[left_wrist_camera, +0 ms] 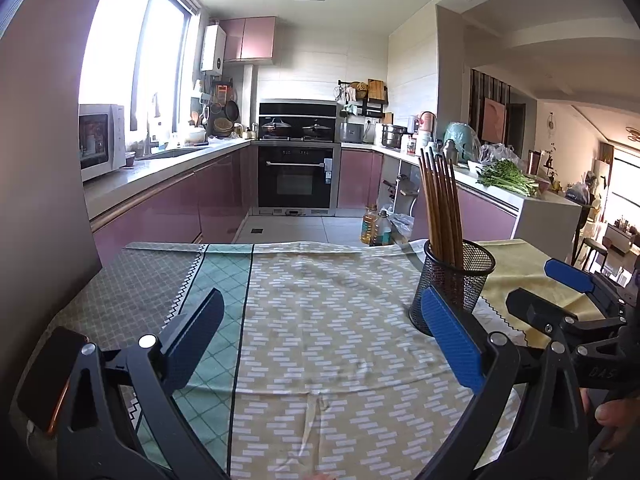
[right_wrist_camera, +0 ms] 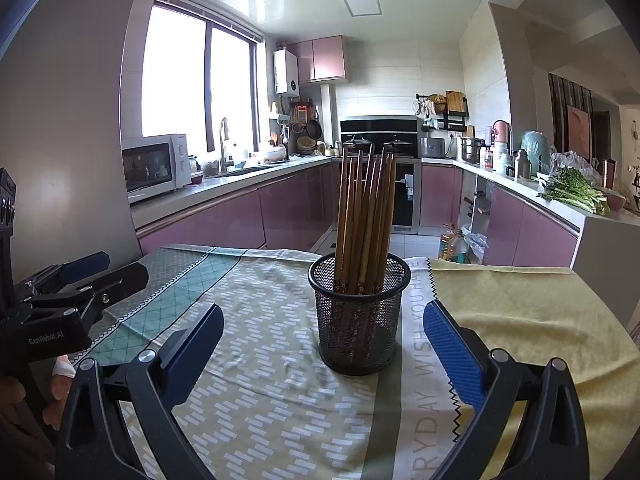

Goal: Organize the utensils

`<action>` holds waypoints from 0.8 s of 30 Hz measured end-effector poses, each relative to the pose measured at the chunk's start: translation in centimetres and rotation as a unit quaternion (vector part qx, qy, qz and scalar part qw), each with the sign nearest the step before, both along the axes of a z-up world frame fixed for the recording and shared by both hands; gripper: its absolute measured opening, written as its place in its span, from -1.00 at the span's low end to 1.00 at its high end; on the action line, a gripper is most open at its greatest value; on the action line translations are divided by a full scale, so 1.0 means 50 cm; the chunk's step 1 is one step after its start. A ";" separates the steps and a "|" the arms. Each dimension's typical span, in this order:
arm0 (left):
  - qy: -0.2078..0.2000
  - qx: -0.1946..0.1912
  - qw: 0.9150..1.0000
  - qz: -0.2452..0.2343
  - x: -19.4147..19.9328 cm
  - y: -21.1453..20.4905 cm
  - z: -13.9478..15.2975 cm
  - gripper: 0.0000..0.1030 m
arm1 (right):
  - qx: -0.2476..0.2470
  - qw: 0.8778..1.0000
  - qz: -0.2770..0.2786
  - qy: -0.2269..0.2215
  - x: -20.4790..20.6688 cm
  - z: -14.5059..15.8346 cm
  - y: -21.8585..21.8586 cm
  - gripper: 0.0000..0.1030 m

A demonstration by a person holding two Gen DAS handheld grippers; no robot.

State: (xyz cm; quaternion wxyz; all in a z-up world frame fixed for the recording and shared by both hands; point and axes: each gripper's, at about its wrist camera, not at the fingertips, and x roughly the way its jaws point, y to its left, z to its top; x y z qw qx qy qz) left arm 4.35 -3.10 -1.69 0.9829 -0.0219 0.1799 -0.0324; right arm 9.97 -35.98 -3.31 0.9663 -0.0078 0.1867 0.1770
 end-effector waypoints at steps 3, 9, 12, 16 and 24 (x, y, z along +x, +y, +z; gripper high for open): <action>-0.002 0.001 1.000 0.001 -0.005 0.001 0.000 0.89 | 0.005 1.000 -0.001 0.000 -0.002 0.002 -0.003 0.88; -0.006 0.002 1.000 0.002 -0.013 0.003 0.001 0.89 | 0.006 1.000 0.001 -0.003 -0.007 0.006 -0.004 0.88; -0.010 0.001 1.000 0.005 -0.017 0.003 0.003 0.89 | 0.004 1.000 0.001 -0.004 -0.011 0.005 0.000 0.88; -0.014 0.003 1.000 0.008 -0.023 0.003 0.004 0.89 | 0.006 1.000 0.004 -0.006 -0.015 0.006 0.001 0.88; -0.021 0.005 1.000 0.014 -0.032 0.003 0.009 0.89 | 0.009 1.000 0.005 -0.008 -0.019 0.006 -0.001 0.88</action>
